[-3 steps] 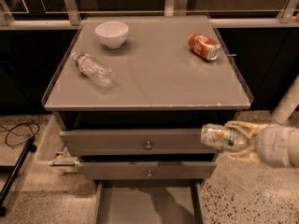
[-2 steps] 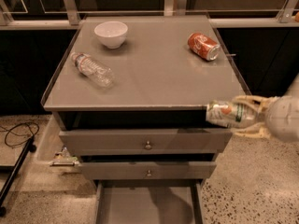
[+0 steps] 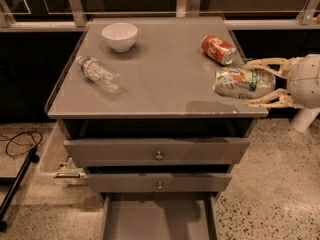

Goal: Pick 7up can from bottom drawer and place on counter

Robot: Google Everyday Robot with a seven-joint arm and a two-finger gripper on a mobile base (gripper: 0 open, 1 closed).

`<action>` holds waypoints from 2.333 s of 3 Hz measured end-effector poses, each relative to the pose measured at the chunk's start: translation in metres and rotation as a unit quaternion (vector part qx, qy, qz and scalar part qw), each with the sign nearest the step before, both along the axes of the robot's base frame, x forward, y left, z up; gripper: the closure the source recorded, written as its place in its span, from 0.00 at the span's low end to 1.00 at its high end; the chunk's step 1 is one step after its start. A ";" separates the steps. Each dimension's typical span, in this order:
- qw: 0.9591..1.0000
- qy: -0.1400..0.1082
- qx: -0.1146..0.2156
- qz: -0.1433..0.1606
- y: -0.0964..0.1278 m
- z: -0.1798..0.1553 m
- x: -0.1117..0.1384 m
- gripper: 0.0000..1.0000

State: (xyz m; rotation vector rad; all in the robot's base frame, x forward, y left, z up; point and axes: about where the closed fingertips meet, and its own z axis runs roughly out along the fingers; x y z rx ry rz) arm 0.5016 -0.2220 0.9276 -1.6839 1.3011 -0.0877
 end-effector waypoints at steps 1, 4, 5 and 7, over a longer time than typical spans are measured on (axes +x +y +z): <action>1.000 0.000 0.000 0.000 0.000 0.000 0.000 1.00; 0.988 -0.032 0.107 0.111 0.081 0.045 0.114 1.00; 0.981 -0.003 0.124 0.148 0.114 0.039 0.130 1.00; 0.979 0.106 0.120 0.124 0.127 -0.018 0.144 1.00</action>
Offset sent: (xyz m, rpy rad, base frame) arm 0.0713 0.0173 0.0383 0.1157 -0.1278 0.0628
